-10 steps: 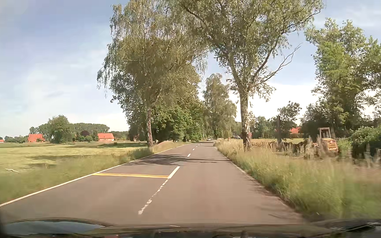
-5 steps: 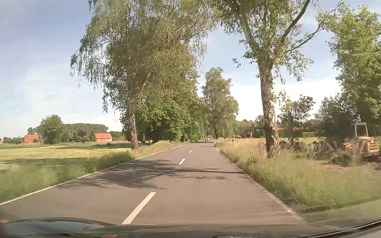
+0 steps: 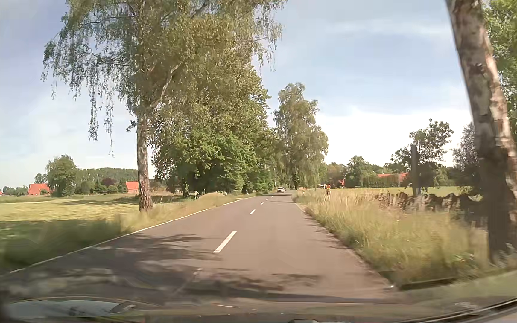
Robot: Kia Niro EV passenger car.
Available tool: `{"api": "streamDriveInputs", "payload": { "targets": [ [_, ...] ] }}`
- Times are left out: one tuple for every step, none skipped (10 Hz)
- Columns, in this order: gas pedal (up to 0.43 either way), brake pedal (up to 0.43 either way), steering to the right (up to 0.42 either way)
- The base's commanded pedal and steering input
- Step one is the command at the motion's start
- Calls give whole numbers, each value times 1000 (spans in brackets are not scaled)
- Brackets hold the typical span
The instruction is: Follow the waypoints while adhering to traffic rules and regulations
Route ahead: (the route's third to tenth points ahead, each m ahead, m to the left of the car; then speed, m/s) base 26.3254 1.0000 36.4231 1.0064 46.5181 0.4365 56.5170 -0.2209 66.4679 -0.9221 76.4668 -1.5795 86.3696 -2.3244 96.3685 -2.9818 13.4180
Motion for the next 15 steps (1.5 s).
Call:
{"api": "streamDriveInputs", "payload": {
  "targets": [
    [150,0,-3],
    [150,0,-4],
    [150,0,-3],
    [150,0,-3],
    [150,0,-3],
    [157,0,-3],
    [157,0,-3],
    [157,0,-3],
    [157,0,-3],
    [157,0,-3],
    [157,0,-3],
    [157,0,-2],
    [157,0,-1],
    [157,0,-1],
    [157,0,-1]
  ]
}}
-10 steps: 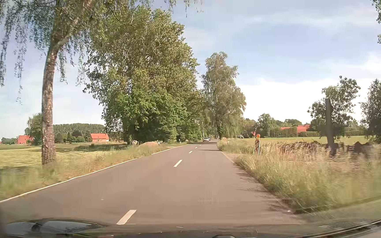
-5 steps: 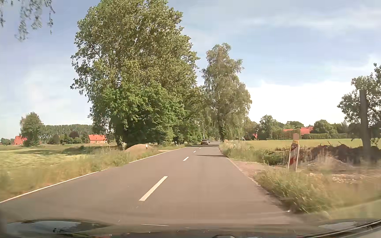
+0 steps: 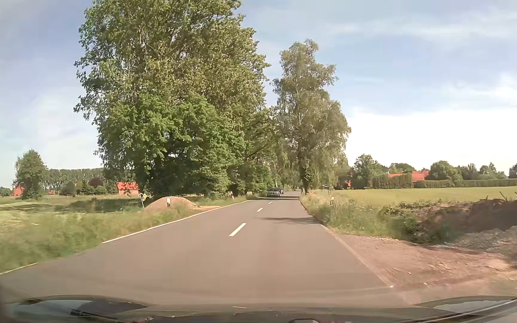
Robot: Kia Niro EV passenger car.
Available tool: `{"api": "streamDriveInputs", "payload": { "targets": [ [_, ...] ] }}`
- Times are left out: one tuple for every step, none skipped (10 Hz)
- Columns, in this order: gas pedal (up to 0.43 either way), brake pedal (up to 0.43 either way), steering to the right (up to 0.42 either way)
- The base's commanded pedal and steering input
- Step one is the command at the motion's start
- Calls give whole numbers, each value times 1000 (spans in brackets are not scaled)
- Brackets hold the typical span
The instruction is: Follow the waypoints while adhering to traffic rules and regulations
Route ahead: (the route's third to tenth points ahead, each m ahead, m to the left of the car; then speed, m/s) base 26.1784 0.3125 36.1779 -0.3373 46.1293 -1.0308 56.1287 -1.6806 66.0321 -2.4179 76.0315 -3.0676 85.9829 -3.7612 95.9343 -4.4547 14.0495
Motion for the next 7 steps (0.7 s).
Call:
{"api": "streamDriveInputs", "payload": {
  "targets": [
    [157,0,0],
    [157,0,0],
    [157,0,1],
    [157,0,0],
    [157,0,1],
    [157,0,1],
    [157,0,1]
  ]
}}
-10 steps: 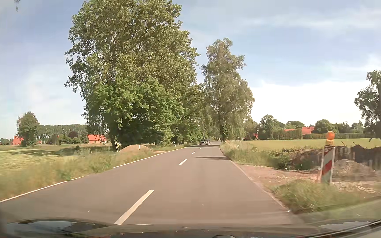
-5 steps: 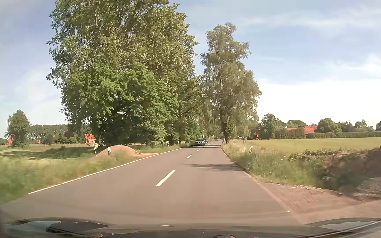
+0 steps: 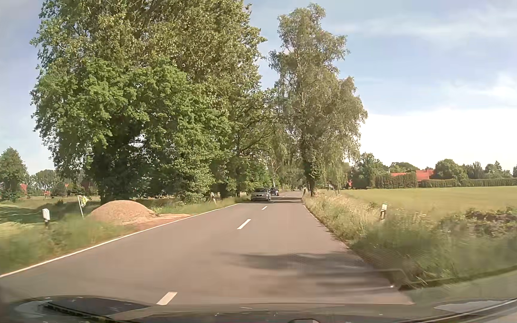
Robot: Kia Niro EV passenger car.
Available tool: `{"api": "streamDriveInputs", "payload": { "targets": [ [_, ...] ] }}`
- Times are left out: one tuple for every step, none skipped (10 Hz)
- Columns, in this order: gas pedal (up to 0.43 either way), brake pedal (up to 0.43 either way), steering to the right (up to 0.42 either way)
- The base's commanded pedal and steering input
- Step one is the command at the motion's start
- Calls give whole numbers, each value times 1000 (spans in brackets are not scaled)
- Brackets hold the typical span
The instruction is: Follow the waypoints while adhering to traffic rules and regulations
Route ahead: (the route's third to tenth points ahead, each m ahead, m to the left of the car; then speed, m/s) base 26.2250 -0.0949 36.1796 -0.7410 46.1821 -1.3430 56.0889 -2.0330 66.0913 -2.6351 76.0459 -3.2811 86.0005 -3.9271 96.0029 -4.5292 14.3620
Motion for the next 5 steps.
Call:
{"api": "streamDriveInputs", "payload": {
  "targets": [
    [157,0,1],
    [157,0,1],
    [157,0,1],
    [157,0,1],
    [157,0,1]
  ]
}}
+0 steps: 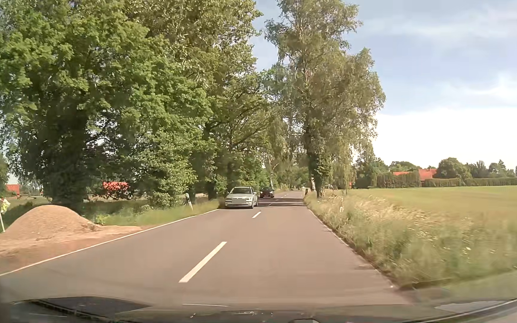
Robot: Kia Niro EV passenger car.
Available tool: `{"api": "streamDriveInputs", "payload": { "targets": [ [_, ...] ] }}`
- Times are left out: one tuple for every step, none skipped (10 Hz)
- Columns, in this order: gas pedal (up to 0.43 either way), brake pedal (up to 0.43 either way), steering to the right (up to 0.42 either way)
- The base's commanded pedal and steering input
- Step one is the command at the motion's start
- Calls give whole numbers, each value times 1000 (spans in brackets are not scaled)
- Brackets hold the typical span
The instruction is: Follow the waypoints while adhering to traffic rules and regulations
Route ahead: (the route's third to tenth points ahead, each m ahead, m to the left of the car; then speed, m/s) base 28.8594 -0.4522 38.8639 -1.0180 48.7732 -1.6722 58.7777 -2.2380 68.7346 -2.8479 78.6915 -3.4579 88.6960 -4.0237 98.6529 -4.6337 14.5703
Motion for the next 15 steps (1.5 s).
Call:
{"api": "streamDriveInputs", "payload": {
  "targets": [
    [157,0,3],
    [157,0,5],
    [157,0,5],
    [157,0,5],
    [157,0,5],
    [169,0,5],
    [169,0,5],
    [169,0,5],
    [169,0,6],
    [169,0,5],
    [169,0,6],
    [169,0,6],
    [169,0,6],
    [169,0,6],
    [169,0,6]
  ]
}}
